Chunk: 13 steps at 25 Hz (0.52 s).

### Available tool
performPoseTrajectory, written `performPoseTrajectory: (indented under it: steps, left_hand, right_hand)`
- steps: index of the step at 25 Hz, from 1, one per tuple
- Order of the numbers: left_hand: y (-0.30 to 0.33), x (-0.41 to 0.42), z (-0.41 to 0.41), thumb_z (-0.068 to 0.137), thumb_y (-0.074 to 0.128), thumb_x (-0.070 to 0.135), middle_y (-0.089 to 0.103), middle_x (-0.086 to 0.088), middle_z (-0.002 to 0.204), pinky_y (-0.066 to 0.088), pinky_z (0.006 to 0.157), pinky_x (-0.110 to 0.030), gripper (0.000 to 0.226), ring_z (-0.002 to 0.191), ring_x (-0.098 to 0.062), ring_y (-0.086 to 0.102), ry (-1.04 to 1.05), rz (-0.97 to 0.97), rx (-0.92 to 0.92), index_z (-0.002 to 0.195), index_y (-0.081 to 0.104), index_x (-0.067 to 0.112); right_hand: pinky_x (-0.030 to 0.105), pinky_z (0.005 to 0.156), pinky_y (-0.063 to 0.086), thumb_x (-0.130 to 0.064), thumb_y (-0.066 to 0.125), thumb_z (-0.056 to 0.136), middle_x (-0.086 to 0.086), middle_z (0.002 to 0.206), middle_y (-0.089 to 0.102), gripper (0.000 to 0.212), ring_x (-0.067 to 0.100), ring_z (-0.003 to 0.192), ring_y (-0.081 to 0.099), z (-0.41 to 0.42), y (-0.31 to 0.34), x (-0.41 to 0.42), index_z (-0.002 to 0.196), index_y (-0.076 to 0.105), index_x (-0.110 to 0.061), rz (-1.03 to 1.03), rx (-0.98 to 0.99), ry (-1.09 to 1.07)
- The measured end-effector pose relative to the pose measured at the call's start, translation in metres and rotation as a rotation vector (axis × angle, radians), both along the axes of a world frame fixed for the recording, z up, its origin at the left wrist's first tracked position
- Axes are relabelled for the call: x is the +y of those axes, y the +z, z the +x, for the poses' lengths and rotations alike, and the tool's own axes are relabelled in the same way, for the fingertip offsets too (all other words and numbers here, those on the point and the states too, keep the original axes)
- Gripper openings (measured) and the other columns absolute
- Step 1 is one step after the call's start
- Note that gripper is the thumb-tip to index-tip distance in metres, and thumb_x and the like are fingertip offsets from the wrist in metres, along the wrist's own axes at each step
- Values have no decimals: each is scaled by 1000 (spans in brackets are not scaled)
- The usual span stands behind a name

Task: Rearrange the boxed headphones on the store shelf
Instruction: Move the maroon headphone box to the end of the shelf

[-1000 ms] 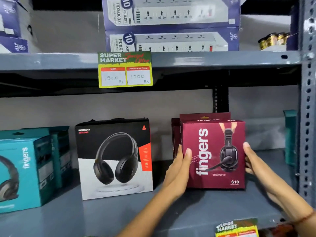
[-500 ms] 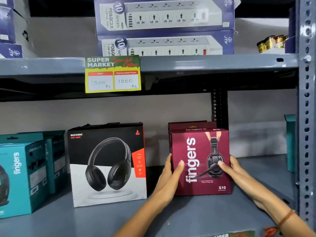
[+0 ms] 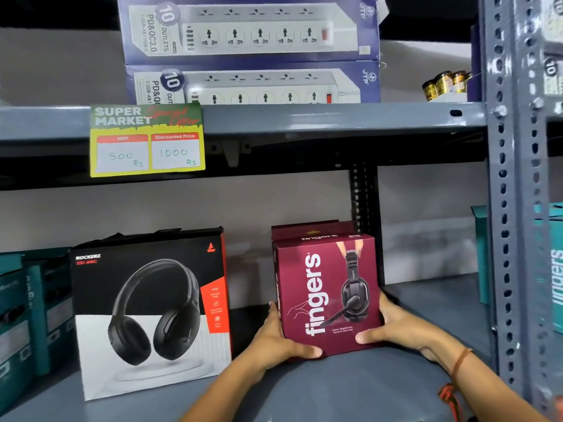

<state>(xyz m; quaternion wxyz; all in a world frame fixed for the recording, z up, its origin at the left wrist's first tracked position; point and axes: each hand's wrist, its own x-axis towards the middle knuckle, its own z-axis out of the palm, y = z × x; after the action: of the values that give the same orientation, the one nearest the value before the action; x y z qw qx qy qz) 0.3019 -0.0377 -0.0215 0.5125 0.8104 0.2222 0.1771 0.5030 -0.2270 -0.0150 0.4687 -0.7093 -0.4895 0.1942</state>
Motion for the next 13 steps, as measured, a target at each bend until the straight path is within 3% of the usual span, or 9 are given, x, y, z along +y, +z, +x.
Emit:
performPoseTrajectory:
  steps: [3,6,8,10,13]
  left_hand:
    - [3,10,6,52,99,22,68,7,128,49,111,-40,131,120,-11,63,-48,-20,34,157,20,25]
    - [7,16,9,60,98,23,66,14,124,55,85,-18,120,109,3,63,-91,-61,23,154,23,30]
    - [6,18,12,63,98,24,67,15,124,55,72,-10,115,105,5,64,-91,-77,-1,153,26,31]
    - [4,18,13,61,98,25,68,13,125,56,75,-11,113,107,3,66,-73,-72,-18,152,31,30]
    - [3,18,12,57,100,30,70,9,128,55,96,-23,113,114,-6,67,-33,-51,-27,150,36,29]
  right_hand:
    - [37,112,44,-18,95,58,-6,145,56,126,13,130,56,9,3,7,157,20,-35,-24,55,14]
    - [33,107,48,-20,97,54,-6,131,71,107,12,122,64,13,7,12,147,45,-24,-22,117,52]
    - [29,101,52,-20,98,55,-7,121,76,91,11,116,68,14,10,15,137,56,-22,-9,171,71]
    - [27,99,53,-17,96,62,-7,119,77,77,11,113,70,14,11,16,131,61,-23,7,197,66]
    - [25,99,53,-19,93,67,-9,119,76,69,7,112,69,10,11,15,128,63,-26,22,176,51]
